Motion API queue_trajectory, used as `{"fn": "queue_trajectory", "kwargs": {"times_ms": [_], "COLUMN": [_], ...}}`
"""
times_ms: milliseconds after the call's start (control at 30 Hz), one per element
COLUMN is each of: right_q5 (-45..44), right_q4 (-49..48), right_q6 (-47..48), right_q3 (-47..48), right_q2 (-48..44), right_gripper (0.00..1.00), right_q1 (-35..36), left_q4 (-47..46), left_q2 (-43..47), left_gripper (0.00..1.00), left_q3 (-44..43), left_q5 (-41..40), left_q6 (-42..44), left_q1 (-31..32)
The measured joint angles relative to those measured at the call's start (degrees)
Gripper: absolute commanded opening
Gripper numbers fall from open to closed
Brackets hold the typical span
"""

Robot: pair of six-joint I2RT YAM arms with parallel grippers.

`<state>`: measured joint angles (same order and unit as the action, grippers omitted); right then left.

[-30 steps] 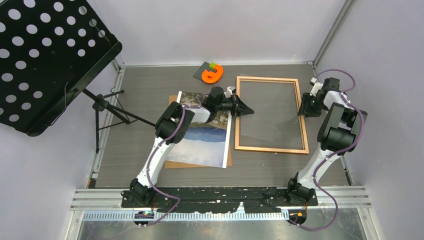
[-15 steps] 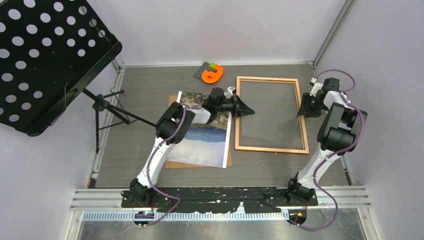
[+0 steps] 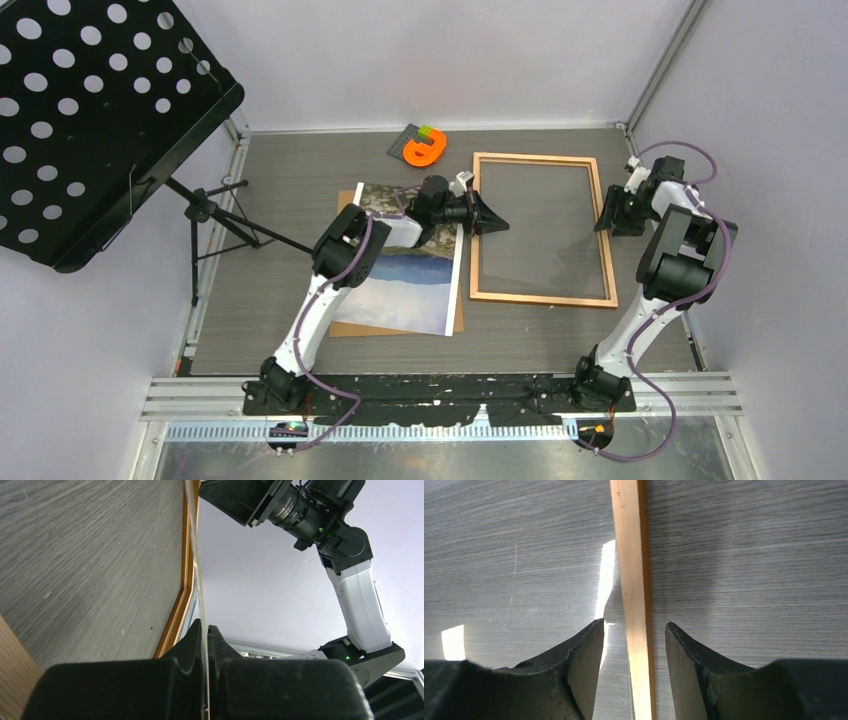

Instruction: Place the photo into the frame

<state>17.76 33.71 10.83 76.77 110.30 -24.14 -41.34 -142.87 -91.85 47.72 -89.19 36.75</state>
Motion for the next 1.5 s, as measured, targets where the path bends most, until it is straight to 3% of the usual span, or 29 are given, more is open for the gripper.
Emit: {"fn": "queue_trajectory", "kwargs": {"times_ms": [1500], "right_q5": [11.6], "right_q4": [3.0], "right_q6": [-0.7], "right_q3": [3.4], "right_q2": [5.0], "right_gripper": [0.59], "right_q1": [-2.7], "left_q4": [3.5], "left_q2": [-0.7], "left_gripper": [0.00], "left_q3": [-1.7], "left_q5": [0.1], "left_q6": [12.8], "left_q1": [0.4]}}
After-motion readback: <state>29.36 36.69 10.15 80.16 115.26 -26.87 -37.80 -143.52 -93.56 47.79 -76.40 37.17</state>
